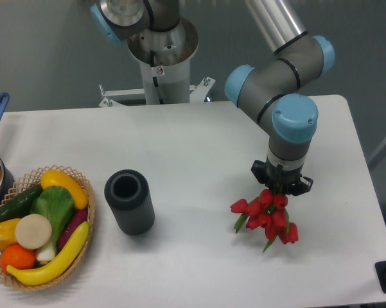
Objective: Place the flowers on the table
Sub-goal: 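Lower the held red tulips toward the table surface, then open the gripper to release the tulips onto the table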
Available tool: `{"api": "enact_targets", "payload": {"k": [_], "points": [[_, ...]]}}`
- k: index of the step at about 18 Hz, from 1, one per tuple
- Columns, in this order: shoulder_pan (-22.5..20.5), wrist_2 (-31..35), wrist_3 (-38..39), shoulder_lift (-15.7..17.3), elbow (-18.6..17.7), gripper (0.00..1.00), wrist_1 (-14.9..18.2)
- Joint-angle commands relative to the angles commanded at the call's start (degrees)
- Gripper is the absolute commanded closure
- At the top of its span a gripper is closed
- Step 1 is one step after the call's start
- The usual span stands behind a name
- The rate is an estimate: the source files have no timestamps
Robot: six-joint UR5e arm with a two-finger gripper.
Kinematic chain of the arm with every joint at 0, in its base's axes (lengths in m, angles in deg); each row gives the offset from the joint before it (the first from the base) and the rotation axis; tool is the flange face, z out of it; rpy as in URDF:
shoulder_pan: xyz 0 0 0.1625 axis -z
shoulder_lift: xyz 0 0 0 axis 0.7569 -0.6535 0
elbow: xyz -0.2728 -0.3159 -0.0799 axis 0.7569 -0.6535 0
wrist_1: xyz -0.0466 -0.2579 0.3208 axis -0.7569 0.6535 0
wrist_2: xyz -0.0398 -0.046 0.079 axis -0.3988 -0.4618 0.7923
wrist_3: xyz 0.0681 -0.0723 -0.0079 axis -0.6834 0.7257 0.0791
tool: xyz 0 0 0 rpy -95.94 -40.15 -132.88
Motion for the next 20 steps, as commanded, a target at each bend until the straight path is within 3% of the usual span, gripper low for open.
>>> {"api": "enact_targets", "payload": {"k": [3, 5, 10, 15, 20], "points": [[-0.09, -0.8, -0.09, 0.09, -0.26, 0.49, -0.09], [-0.18, -0.8, -0.26, 0.17, -0.18, 0.39, -0.09], [-0.7, -2.82, -0.27, 2.19, -0.09, 0.0, -0.09], [-1.49, -2.21, -0.18, 4.39, -0.7, 0.0, -0.26], [-5.18, -2.29, -0.7, 5.71, -1.05, 0.0, -0.35]]}}
